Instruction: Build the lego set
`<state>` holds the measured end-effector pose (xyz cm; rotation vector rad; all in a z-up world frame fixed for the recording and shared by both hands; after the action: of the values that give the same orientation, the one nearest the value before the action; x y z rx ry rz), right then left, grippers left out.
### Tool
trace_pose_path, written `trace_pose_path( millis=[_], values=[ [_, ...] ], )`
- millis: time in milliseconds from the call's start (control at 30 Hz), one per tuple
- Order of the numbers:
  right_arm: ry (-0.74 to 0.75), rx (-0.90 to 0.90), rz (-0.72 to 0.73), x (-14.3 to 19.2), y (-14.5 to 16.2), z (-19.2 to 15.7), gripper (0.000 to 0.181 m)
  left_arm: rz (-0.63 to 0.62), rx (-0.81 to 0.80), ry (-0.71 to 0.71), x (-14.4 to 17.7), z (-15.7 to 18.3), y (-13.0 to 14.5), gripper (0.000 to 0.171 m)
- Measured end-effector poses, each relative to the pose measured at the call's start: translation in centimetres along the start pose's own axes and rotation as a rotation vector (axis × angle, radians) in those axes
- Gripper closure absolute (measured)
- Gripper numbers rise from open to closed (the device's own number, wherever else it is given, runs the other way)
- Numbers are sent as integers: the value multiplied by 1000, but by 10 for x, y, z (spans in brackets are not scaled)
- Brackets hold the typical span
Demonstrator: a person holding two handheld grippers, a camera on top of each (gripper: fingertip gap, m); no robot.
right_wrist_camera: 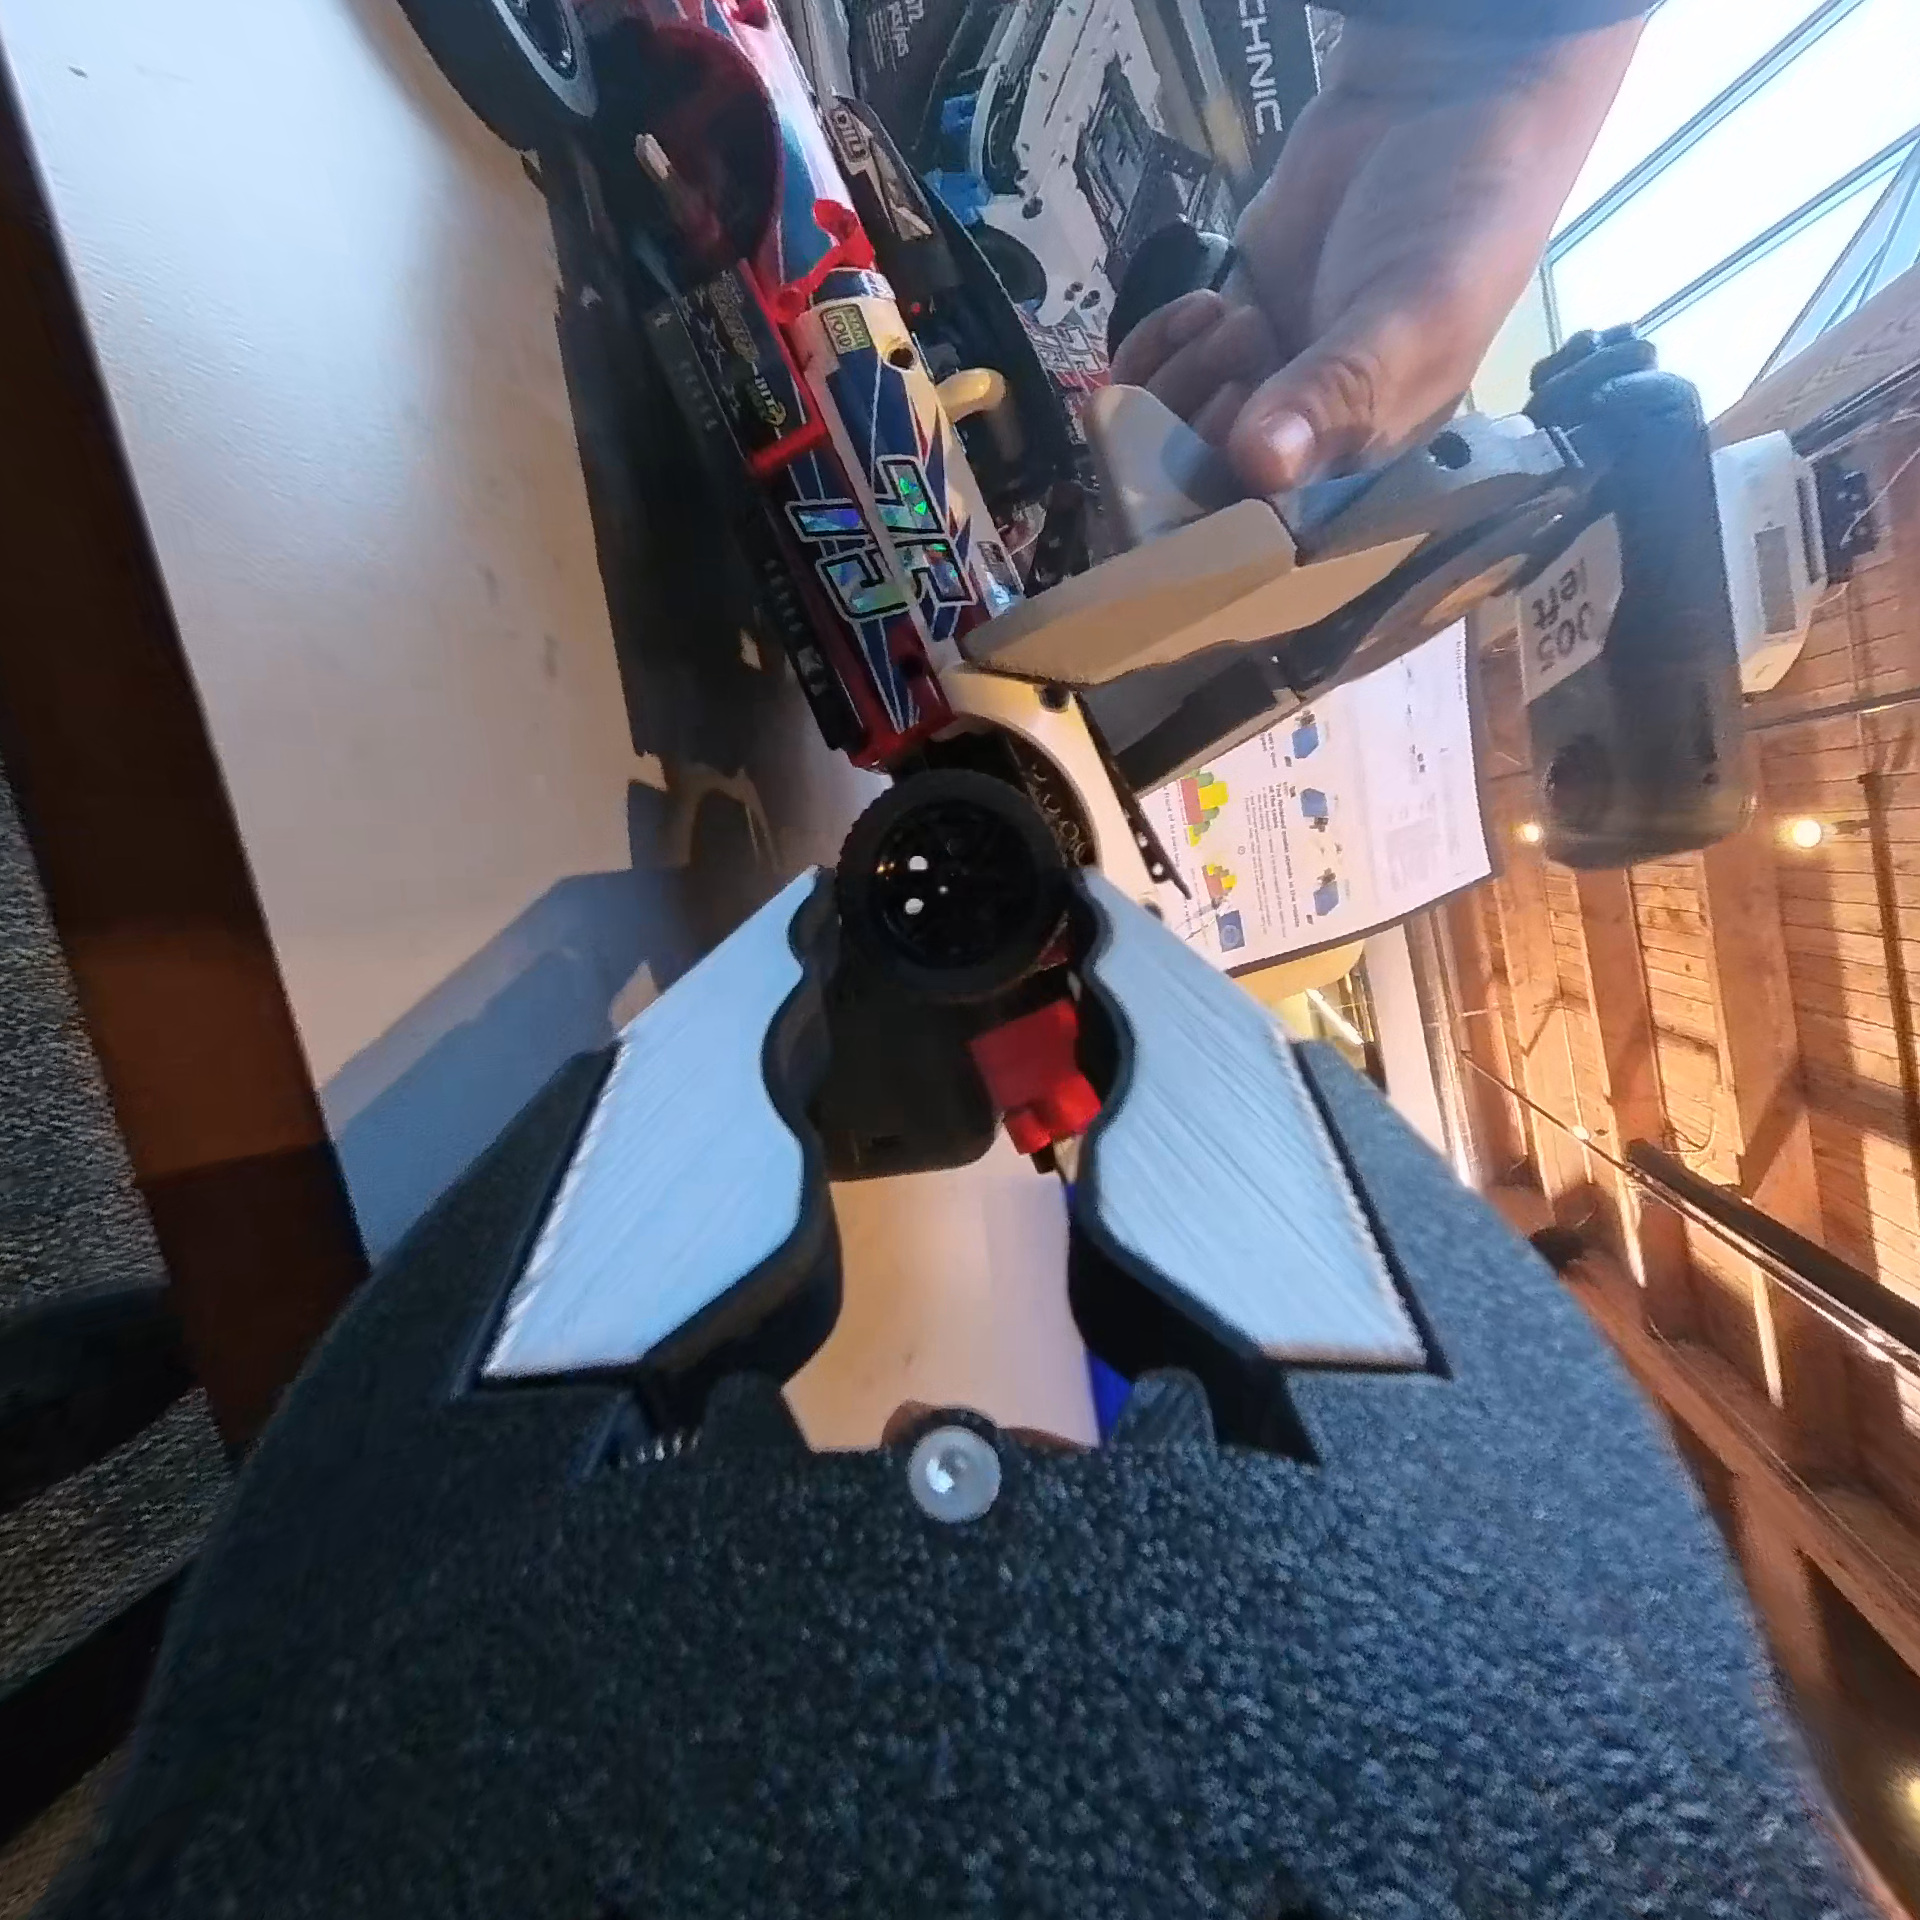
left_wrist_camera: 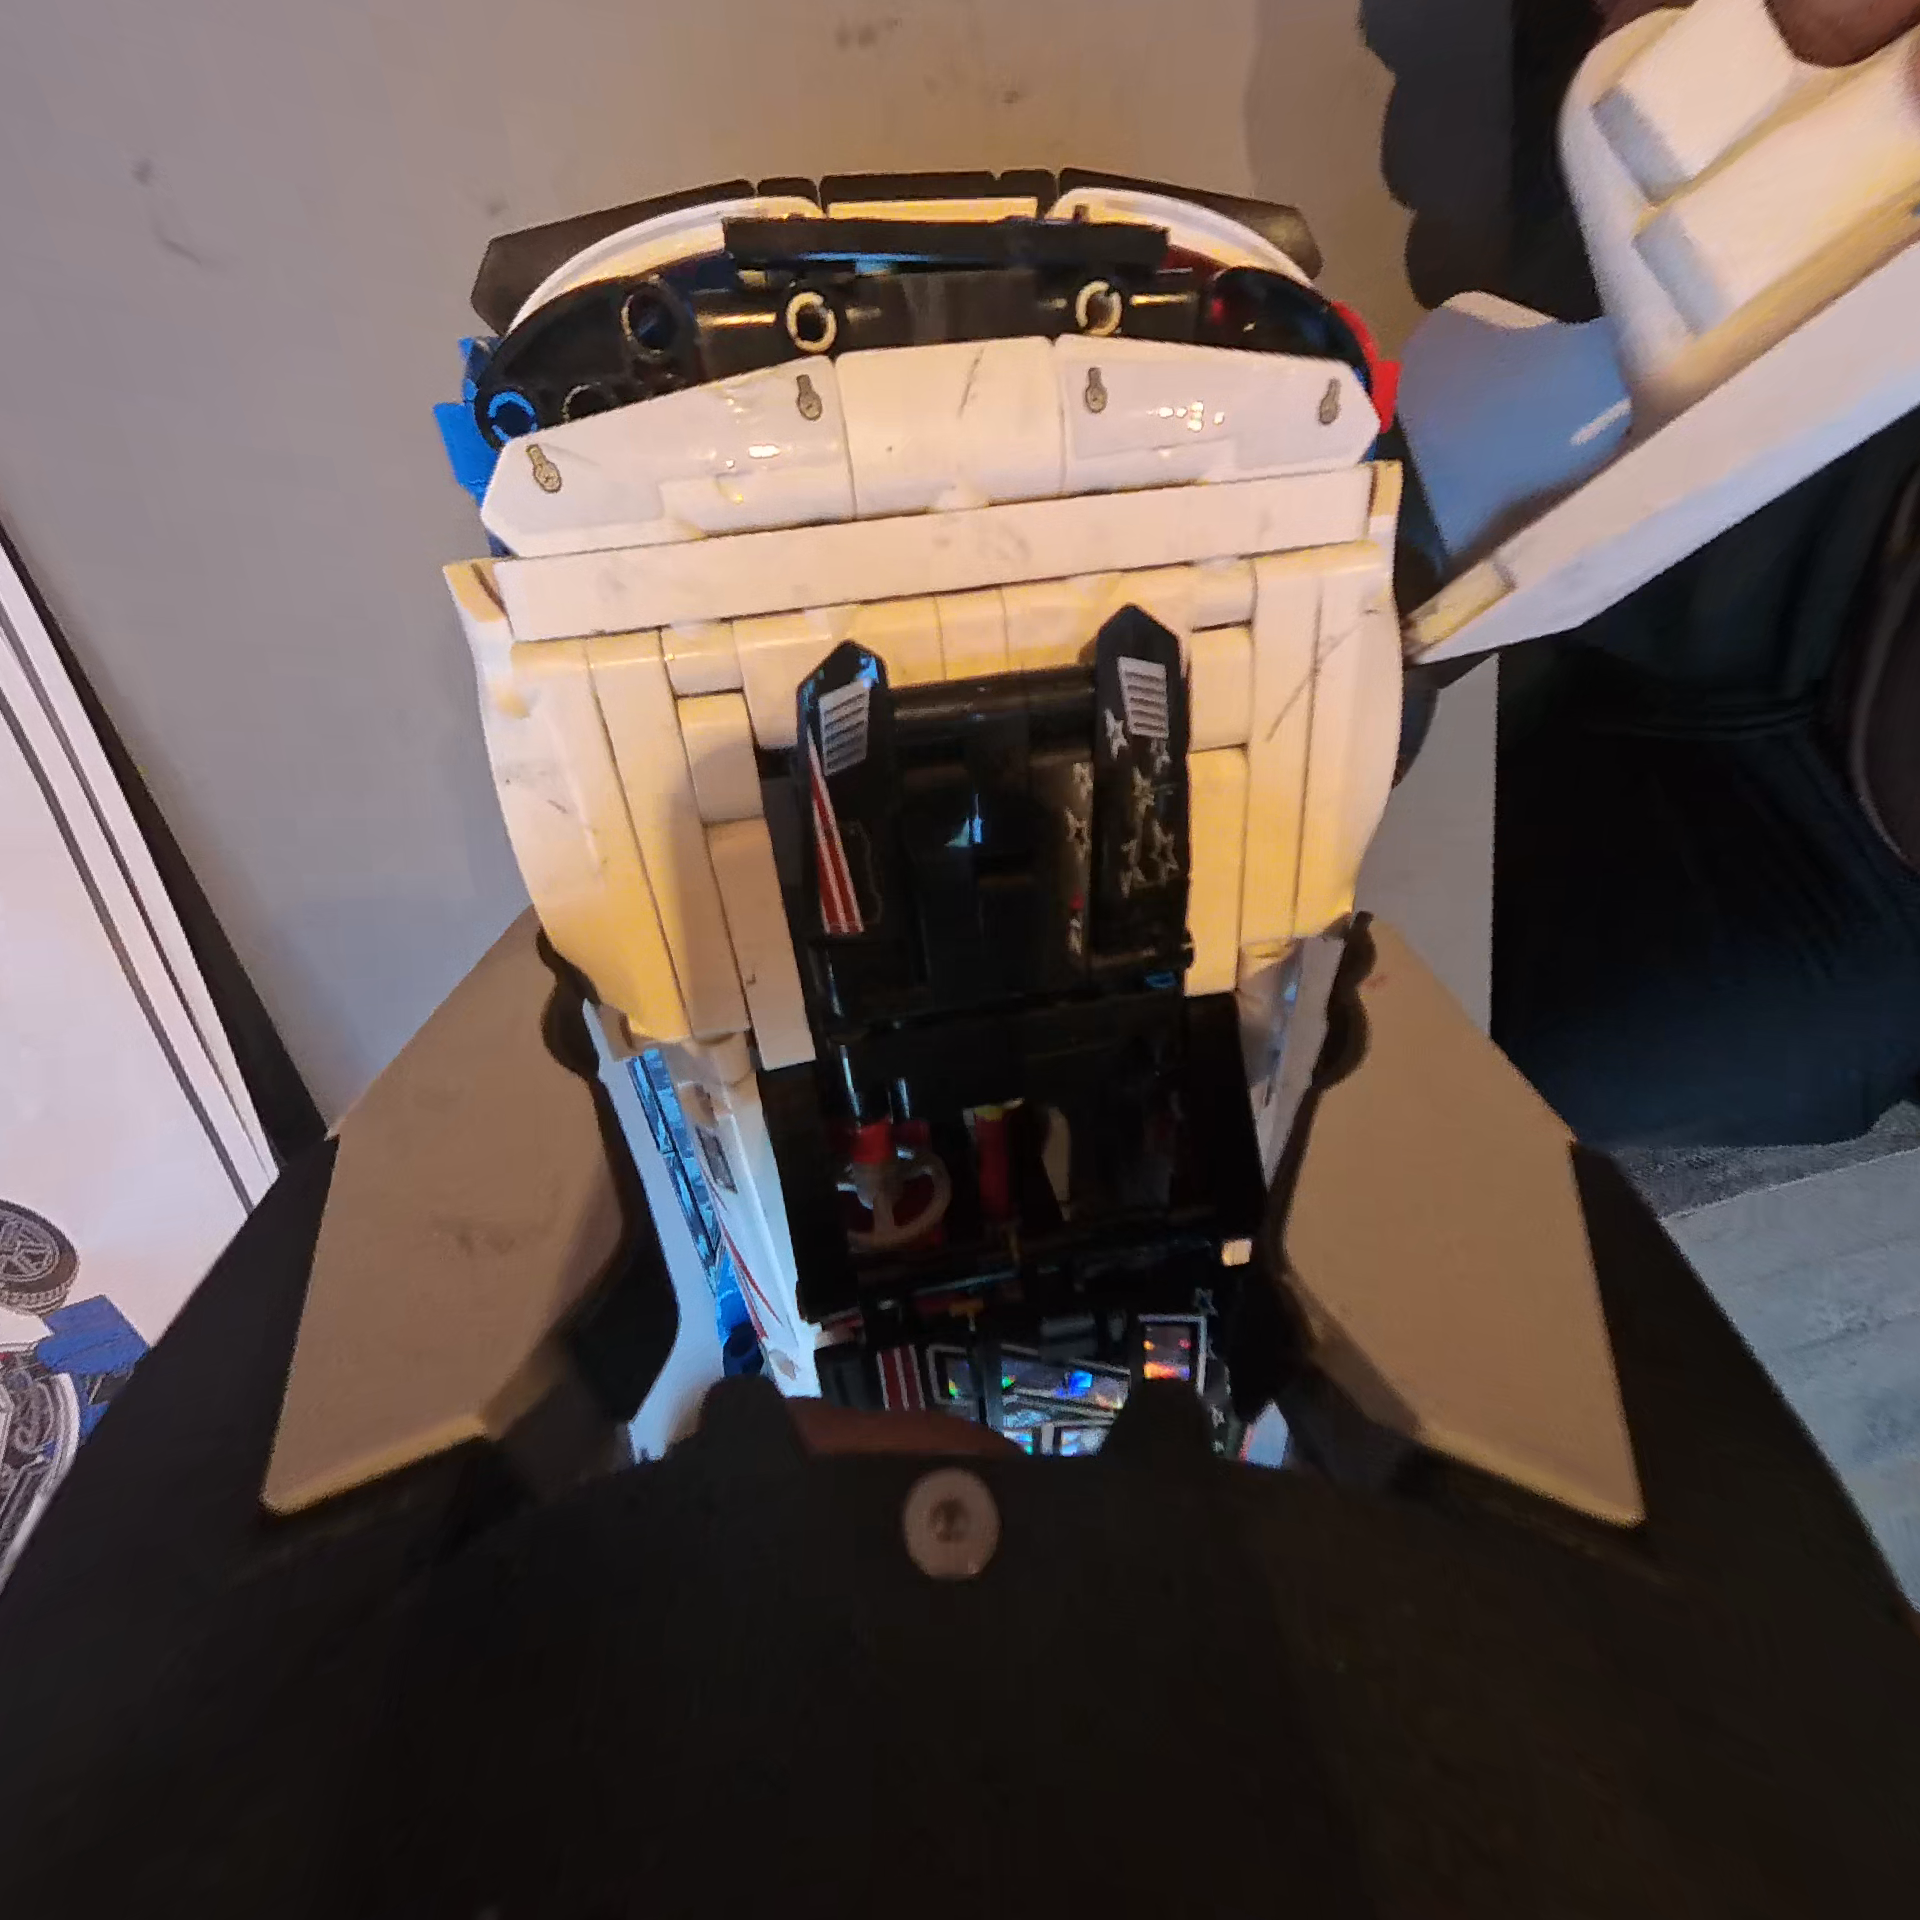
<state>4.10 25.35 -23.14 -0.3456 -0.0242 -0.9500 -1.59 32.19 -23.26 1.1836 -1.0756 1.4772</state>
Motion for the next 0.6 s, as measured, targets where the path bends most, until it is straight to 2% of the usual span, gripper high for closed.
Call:
trace_pose_path(
  millis=[233,600],
  values=[
    [50,52,-11,-1,1,2,142,12,12,21,-2,0,1,32],
    [72,36,-31,-2,1,4,142,54,15,10,-4,0,0,30]
  ],
)
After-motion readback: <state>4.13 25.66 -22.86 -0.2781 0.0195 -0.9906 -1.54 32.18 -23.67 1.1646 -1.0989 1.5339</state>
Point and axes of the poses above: each gripper's, where its closed fingertips meet, x back along the fingers, y out of its underside, z = x × y across the jaws, the point moved 2 cm from there along x, back along the fingers, and after that the axes turned 12 degrees about -z, right-handed, at the moved point
